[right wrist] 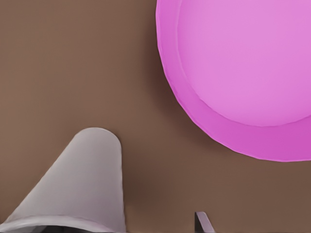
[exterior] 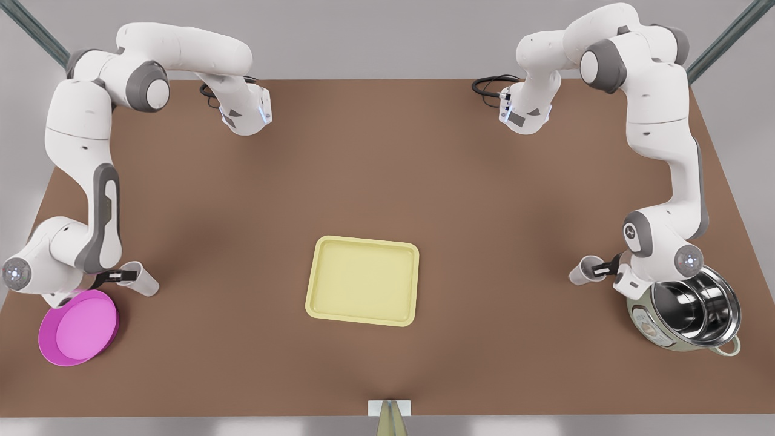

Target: Use both arms to respectively pick up the white IKEA cups from the middle-left and middle-right positions, then place the white IKEA cups onto the middle-middle tray, ensuring that the cups remain upright and do not tip over

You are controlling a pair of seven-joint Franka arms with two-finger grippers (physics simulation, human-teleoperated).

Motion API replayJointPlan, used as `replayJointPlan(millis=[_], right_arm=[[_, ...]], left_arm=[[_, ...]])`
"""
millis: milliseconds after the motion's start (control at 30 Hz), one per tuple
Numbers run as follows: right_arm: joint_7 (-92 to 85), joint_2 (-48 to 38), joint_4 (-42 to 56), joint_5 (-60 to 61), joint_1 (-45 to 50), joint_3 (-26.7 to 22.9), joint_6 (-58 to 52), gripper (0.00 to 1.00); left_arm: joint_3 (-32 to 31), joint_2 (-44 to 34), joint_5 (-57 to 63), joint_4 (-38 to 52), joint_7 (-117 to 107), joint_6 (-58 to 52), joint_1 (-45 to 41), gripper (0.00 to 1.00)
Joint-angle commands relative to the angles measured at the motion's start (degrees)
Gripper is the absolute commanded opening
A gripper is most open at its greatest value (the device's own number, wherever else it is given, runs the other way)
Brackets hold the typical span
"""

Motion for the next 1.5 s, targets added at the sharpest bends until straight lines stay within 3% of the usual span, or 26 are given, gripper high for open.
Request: replayJointPlan(millis=[0, 100, 167, 200, 267, 367, 400, 533, 733, 900, 1033, 1100, 1167, 1300, 1367, 1400, 1467], right_arm=[[-4.7, 0.3, 0.0, 0.2, 0.0, 0.0, 1.4, 1.0], [-4.7, 0.3, 0.1, 0.7, 0.0, 0.0, 1.4, 1.0], [-4.5, 0.0, 0.3, 1.1, 0.1, 0.3, 1.4, 1.0], [-4.6, 0.0, 0.5, 1.1, 0.1, 0.3, 1.4, 0.91], [-4.8, -0.1, 1.0, 1.0, 0.4, 0.4, 1.2, 0.5], [-4.8, 0.1, 1.9, 1.1, 1.0, 0.4, 1.2, 0.25], [-4.7, 0.1, 2.0, 1.2, 1.2, 0.5, 1.2, 0.21], [-5.4, 0.1, 3.5, 1.3, 2.4, 3.3, 1.3, 0.21], [-10.4, -0.6, 4.9, 3.9, 3.3, 16.9, -0.6, 0.21], [-10.3, 0.0, 4.1, 15.1, 15.0, 17.2, -1.0, 0.21], [5.5, -0.1, 4.6, 17.8, 25.2, 16.3, 0.5, 0.21], [14.1, -0.4, 4.8, 17.8, 33.3, 10.4, 3.3, 0.21], [19.2, -0.3, 4.7, 17.8, 37.1, 9.1, 6.7, 0.21], [30.4, 3.0, 5.5, 17.3, 43.2, 6.7, 11.5, 0.21], [29.8, 3.3, 4.8, 16.8, 42.9, 6.7, 11.6, 0.21], [30.2, 3.9, 4.3, 16.9, 42.8, 6.7, 11.5, 0.21], [29.7, 4.3, 4.3, 16.8, 42.6, 6.7, 11.5, 0.21]], left_arm=[[-0.2, -0.3, -1.1, 0.0, 1.2, -0.3, -0.2, 0.21], [-0.4, -2.0, -1.0, 0.5, 0.9, -0.3, -1.4, 0.21], [-3.9, -2.5, -0.6, 3.2, -3.1, -0.3, -2.2, 0.21], [-5.7, -1.8, -0.5, 6.7, -8.1, -0.7, -3.0, 0.21], [-9.1, -1.0, -0.7, 12.5, -20.1, -5.8, -5.9, 0.21], [-16.1, 0.6, -0.9, 17.3, -32.2, -8.7, -7.1, 0.21], [-18.0, 0.8, -0.7, 17.5, -34.0, -8.7, -7.8, 0.21], [-18.0, 8.0, -0.3, 26.6, -48.8, -8.0, -17.6, 0.21], [-14.5, 17.2, -0.3, 38.7, -64.4, -8.2, -31.3, 0.21], [-15.6, 21.3, -0.9, 39.9, -64.4, -6.6, -33.5, 0.21], [-16.5, 23.0, -1.0, 39.4, -64.3, -3.7, -33.5, 0.21], [-16.5, 23.4, -1.0, 39.4, -64.3, -3.6, -33.5, 0.21], [-16.5, 23.4, -1.0, 39.4, -64.3, -3.6, -33.5, 0.23], [-16.5, 23.4, -0.9, 39.4, -64.3, -3.2, -33.5, 0.59], [-16.5, 23.4, -0.9, 39.4, -64.5, -3.4, -33.5, 0.64], [-16.5, 23.0, -0.9, 39.4, -64.6, -4.1, -33.4, 0.76], [-16.5, 22.9, -0.9, 39.4, -64.7, -4.2, -33.3, 0.9]])
